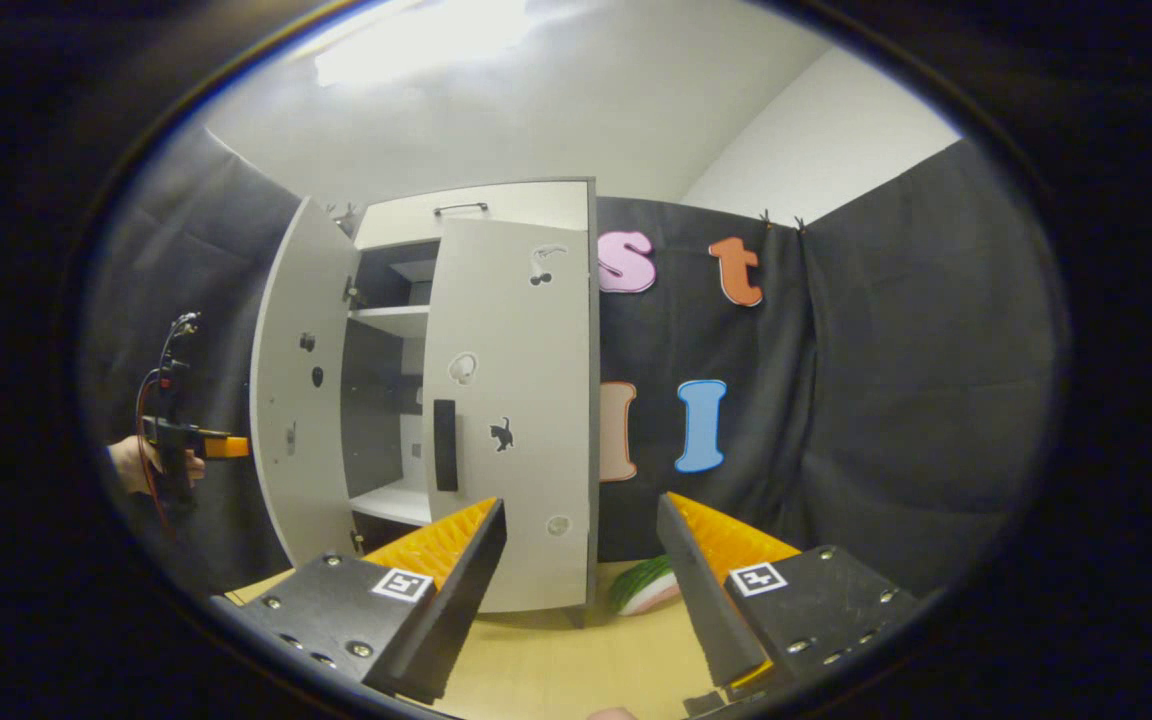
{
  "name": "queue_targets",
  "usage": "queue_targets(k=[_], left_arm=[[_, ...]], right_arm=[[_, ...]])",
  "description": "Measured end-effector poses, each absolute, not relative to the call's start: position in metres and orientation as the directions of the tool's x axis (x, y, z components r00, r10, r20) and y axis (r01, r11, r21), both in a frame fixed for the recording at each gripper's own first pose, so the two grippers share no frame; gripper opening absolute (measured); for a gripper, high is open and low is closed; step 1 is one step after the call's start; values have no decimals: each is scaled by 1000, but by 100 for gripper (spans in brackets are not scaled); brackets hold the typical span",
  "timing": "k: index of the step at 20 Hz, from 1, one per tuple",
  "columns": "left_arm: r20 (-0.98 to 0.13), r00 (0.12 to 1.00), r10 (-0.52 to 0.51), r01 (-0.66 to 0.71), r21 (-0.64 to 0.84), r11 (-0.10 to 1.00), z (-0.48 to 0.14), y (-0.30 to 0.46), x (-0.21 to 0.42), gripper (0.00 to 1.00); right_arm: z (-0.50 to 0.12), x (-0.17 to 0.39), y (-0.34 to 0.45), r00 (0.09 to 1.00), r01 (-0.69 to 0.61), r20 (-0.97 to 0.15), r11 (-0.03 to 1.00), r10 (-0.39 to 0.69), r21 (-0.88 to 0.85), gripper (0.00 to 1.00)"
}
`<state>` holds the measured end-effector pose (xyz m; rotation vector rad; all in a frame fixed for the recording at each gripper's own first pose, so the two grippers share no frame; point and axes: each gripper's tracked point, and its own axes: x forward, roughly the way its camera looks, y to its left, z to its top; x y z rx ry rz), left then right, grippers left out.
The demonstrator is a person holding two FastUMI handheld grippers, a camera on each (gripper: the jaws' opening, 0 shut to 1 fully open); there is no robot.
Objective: Grasp the bottle in the cabinet with the left hand and place it on the coaster, then close the right door with the right hand and the left door with the left hand.
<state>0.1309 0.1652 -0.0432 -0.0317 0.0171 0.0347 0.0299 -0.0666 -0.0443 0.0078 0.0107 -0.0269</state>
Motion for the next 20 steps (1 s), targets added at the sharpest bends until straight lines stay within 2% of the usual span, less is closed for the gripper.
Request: queue_targets(k=[2, 3, 4, 5, 6, 8, 9, 10, 11, 12, 14, 15, 16, 17, 20], left_arm=[[-4, 999, 33, -33, -9, 999, -43, 161, 133, 88], [3, 1000, 25, -25, -14, 1000, -42, 158, 135, 88], [-8, 1000, 24, -24, -23, 999, -45, 158, 137, 92], [-39, 999, 29, -31, -32, 999, -51, 160, 139, 88], [-63, 998, 30, -33, -42, 999, -55, 163, 140, 88], [-63, 998, 21, -24, -58, 998, -51, 163, 146, 92], [-72, 997, 11, -16, -65, 998, -53, 162, 147, 92], [-83, 997, 6, -13, -76, 997, -56, 162, 147, 89], [-93, 996, -3, -4, -79, 997, -57, 160, 148, 92], [-93, 996, -16, 9, -75, 997, -56, 157, 149, 88], [-90, 996, -12, 6, -67, 998, -54, 157, 150, 88], [-87, 996, -8, 3, -65, 998, -54, 156, 151, 92], [-87, 996, -14, 8, -66, 998, -54, 153, 152, 88], [-91, 996, -23, 16, -71, 997, -54, 149, 154, 92], [-116, 992, -41, 30, -92, 995, -58, 140, 155, 92]], right_arm=[[-46, 23, -62, 999, 41, -17, 999, -41, 4, 92], [-45, 21, -57, 999, 40, -16, 999, -40, 1, 89], [-43, 20, -52, 999, 40, -18, 999, -40, 4, 92], [-46, 19, -49, 998, 49, -32, 999, -48, 14, 89], [-47, 17, -46, 998, 49, -41, 999, -48, 21, 92], [-43, 15, -39, 999, 44, -27, 999, -43, 20, 89], [-45, 12, -39, 998, 53, -27, 998, -53, 16, 92], [-47, 9, -39, 998, 65, -28, 998, -64, 16, 89], [-48, 6, -36, 998, 65, -28, 998, -64, 20, 92], [-51, 4, -31, 998, 56, -34, 998, -55, 24, 92], [-54, 2, -29, 997, 60, -48, 998, -59, 12, 92], [-54, 0, -31, 996, 69, -50, 998, -69, 0, 92], [-53, -2, -32, 996, 75, -48, 997, -75, -5, 89], [-53, -3, -31, 996, 77, -48, 997, -77, 0, 89], [-55, -7, -31, 994, 87, -61, 996, -87, 5, 92]])
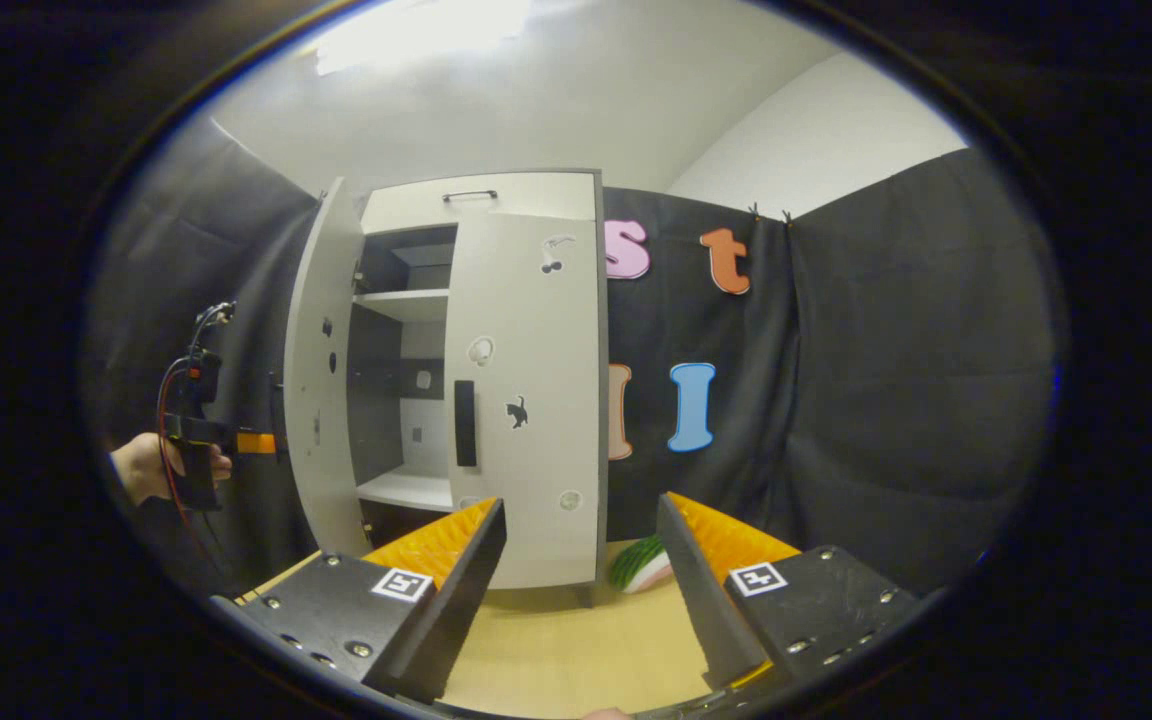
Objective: Grasp the bottle in the cabinet with the left hand and place it on the coaster, then close the right door with the right hand and the left door with the left hand.
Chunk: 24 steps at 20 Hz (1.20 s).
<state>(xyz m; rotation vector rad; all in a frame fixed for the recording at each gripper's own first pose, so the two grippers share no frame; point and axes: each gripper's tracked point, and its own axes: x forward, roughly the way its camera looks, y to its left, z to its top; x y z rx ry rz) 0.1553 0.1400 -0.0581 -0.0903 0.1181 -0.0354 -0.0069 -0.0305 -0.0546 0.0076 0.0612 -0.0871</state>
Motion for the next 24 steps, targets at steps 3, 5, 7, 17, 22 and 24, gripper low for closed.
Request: queue_targets(k=[3, 5, 7, 17, 22, 24], left_arm=[[-109, 993, -36, 25, -101, 995, -57, 134, 159, 88], [-109, 993, -44, 33, -103, 994, -58, 128, 162, 92], [-112, 992, -53, 42, -99, 994, -58, 119, 165, 92], [-86, 993, -78, 67, -123, 990, -42, 89, 176, 93], [-56, 997, -59, 56, -51, 997, -30, 97, 151, 94], [-46, 997, -65, 63, -45, 997, -27, 95, 142, 94]], right_arm=[[-54, -11, -36, 993, 96, -73, 995, -96, -7, 92], [-55, -15, -39, 992, 102, -80, 995, -103, -14, 92], [-57, -20, -47, 989, 115, -90, 993, -117, -23, 89], [-51, -10, -45, 991, 106, -83, 994, -105, 1, 92], [-52, 1, -35, 993, 90, -82, 996, -89, 9, 92], [-51, 6, -31, 994, 78, -80, 997, -77, 11, 92]])
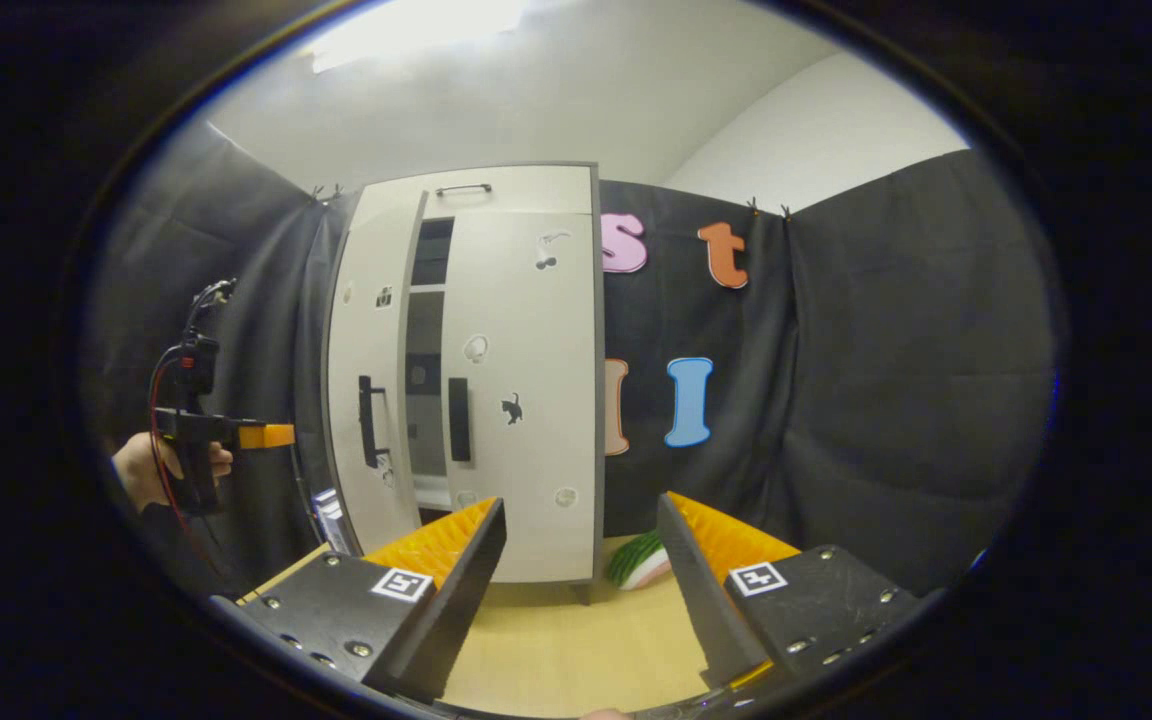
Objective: Grasp the bottle in the cabinet with the left hand and place it on the coaster, then close the right door with the right hand and the left door with the left hand.
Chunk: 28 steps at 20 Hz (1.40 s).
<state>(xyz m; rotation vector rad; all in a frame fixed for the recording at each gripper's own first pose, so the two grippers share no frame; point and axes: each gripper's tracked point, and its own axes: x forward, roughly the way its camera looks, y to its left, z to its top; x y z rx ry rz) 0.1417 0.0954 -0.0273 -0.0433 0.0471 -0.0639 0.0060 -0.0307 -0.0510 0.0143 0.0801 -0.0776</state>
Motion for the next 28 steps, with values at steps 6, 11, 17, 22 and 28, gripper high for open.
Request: queue_targets(k=[6, 11, 17, 22, 28], left_arm=[[-12, 997, -73, 72, -48, 996, -16, 96, 119, 95], [10, 996, -89, 89, -51, 995, -8, 96, 105, 94], [32, 995, -97, 98, -29, 995, -4, 95, 98, 94], [50, 994, -102, 104, -22, 994, 0, 93, 91, 92], [39, 993, -109, 109, -1, 994, 4, 89, 77, 94]], right_arm=[[-48, 17, -14, 996, 45, -77, 999, -44, 11, 92], [-45, 21, -6, 996, 34, -78, 999, -33, 14, 92], [-38, 18, 6, 998, 13, -69, 1000, -12, 12, 92], [-36, 19, 15, 998, 4, -61, 1000, -3, 19, 92], [-32, 18, 28, 999, -18, -31, 999, 19, 41, 92]])
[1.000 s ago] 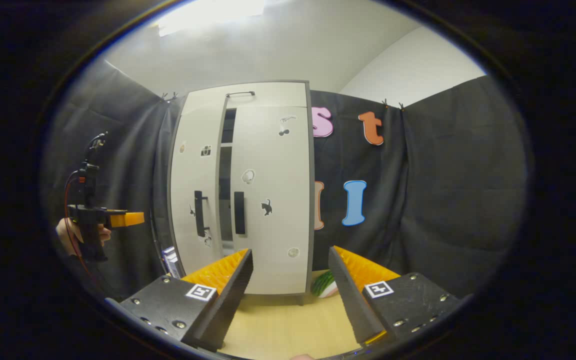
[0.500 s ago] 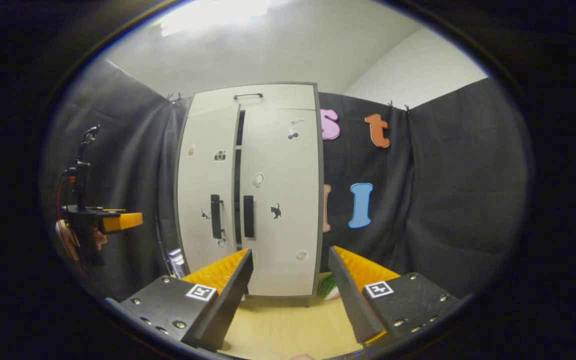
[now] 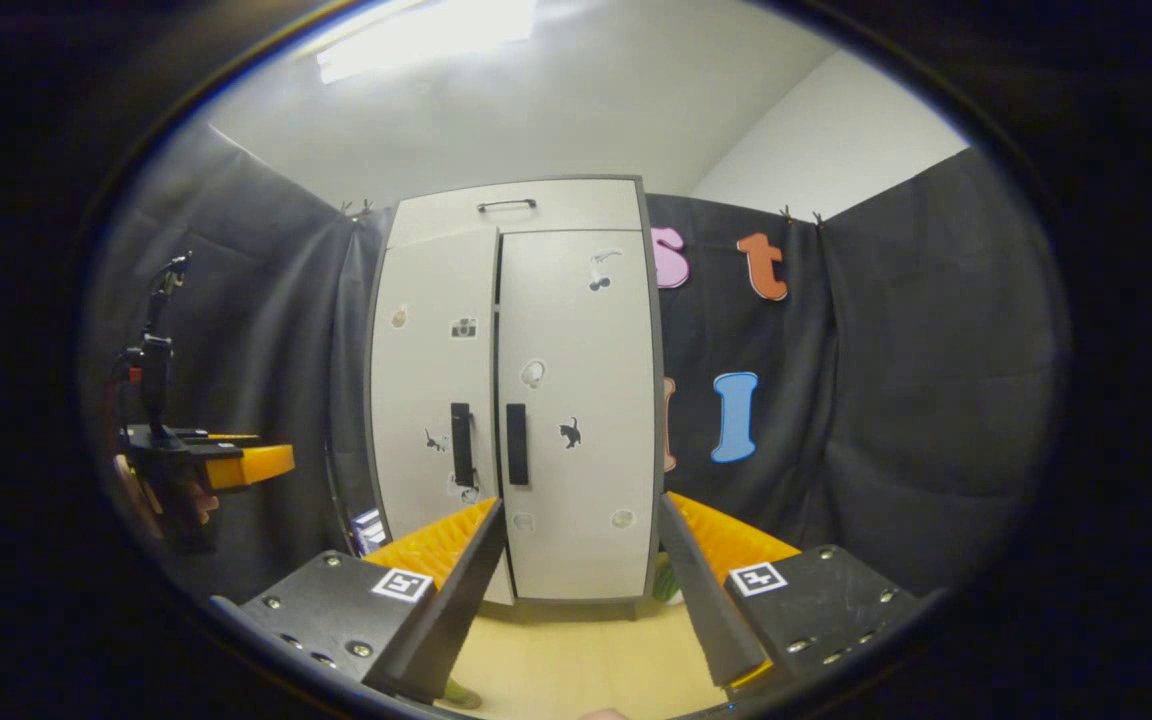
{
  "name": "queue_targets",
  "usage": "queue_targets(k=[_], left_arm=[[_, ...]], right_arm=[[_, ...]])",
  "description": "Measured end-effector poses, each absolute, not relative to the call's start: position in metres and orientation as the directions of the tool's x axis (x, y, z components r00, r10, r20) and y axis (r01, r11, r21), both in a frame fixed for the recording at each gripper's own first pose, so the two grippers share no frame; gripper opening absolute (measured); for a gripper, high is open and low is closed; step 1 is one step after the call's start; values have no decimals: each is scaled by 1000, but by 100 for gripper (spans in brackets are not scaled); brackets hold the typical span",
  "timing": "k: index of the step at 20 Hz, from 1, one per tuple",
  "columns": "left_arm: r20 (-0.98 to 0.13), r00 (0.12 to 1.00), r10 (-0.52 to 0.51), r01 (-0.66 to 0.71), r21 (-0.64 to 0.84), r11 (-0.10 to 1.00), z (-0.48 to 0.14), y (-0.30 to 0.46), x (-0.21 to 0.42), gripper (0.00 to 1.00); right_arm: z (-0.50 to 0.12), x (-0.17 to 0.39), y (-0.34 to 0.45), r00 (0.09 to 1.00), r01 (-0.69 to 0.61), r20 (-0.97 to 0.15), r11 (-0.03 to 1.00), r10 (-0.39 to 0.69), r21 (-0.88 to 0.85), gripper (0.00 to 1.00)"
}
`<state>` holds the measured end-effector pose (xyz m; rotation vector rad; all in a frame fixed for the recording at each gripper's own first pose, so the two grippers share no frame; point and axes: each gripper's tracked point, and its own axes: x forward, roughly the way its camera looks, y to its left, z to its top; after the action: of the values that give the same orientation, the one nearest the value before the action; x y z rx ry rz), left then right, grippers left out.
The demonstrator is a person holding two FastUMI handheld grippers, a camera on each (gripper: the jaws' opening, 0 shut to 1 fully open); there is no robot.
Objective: Grasp the bottle in the cabinet with the left hand and place it on the coaster, then close the right door with the right hand and the left door with the left hand.
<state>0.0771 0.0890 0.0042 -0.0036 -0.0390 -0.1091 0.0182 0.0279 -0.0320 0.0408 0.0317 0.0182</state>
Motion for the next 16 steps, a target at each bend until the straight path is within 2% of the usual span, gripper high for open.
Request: queue_targets(k=[1, 5, 7, 8, 9, 16], left_arm=[[40, 993, -110, 110, -3, 994, 6, 88, 77, 94], [63, 991, -120, 123, -45, 991, 11, 83, 75, 94], [69, 989, -133, 136, -44, 990, 15, 77, 72, 94], [71, 988, -138, 141, -40, 989, 14, 76, 69, 92], [64, 988, -142, 144, -32, 989, 11, 74, 68, 94], [95, 982, -161, 162, -2, 987, 14, 68, 69, 94]], right_arm=[[-33, 18, 29, 999, -22, -30, 999, 23, 42, 89], [-30, 18, 28, 1000, -23, -11, 999, 24, 33, 92], [-27, 19, 30, 1000, -28, 3, 999, 27, 37, 92], [-25, 19, 31, 999, -31, 10, 999, 31, 43, 92], [-24, 19, 33, 999, -35, 17, 998, 34, 46, 89], [-20, 20, 40, 998, -46, 47, 999, 45, 24, 92]])
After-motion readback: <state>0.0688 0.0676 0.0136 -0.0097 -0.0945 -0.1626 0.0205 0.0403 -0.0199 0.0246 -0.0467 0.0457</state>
